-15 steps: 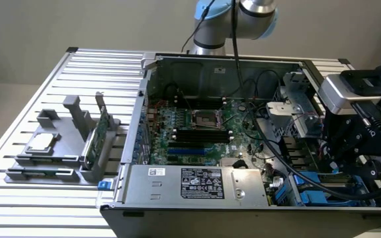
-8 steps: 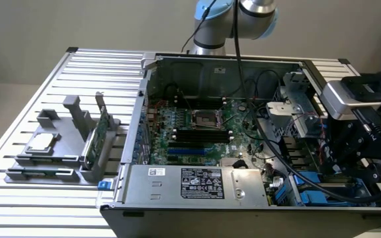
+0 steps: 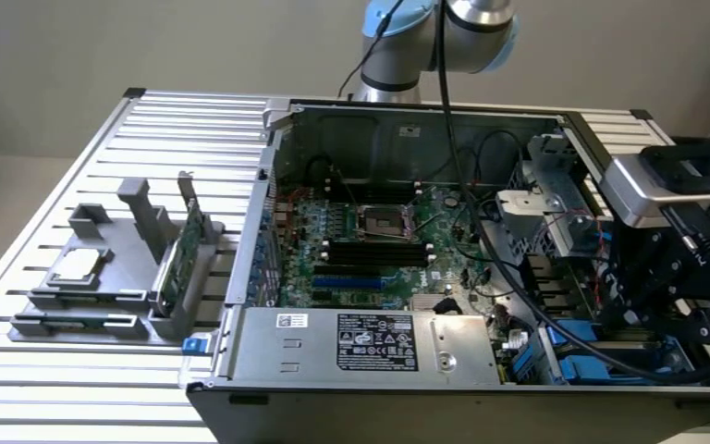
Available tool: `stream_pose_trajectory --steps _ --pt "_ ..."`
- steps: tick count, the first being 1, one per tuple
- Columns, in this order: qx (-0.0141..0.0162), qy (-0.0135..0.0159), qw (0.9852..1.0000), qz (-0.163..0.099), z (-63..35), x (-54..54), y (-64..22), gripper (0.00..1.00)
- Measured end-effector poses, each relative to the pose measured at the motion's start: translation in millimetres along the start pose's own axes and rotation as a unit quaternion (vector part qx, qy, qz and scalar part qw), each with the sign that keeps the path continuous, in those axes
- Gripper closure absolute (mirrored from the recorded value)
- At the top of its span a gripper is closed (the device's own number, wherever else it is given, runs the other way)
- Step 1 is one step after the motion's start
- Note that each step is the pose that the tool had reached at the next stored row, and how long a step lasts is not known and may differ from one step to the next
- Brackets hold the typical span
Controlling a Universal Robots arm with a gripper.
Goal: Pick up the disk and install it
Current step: 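Insert the disk into the insertion slot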
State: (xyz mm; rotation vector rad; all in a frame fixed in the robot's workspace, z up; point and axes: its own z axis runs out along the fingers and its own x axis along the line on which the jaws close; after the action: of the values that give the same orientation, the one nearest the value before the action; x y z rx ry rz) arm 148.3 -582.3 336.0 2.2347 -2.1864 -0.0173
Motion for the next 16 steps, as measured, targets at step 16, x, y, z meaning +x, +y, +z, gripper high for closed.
stream_pose_trajectory --steps 16 --pt "0.0006 0.0001 1.0 0.0 6.2 1.4 -0.2 0.89"
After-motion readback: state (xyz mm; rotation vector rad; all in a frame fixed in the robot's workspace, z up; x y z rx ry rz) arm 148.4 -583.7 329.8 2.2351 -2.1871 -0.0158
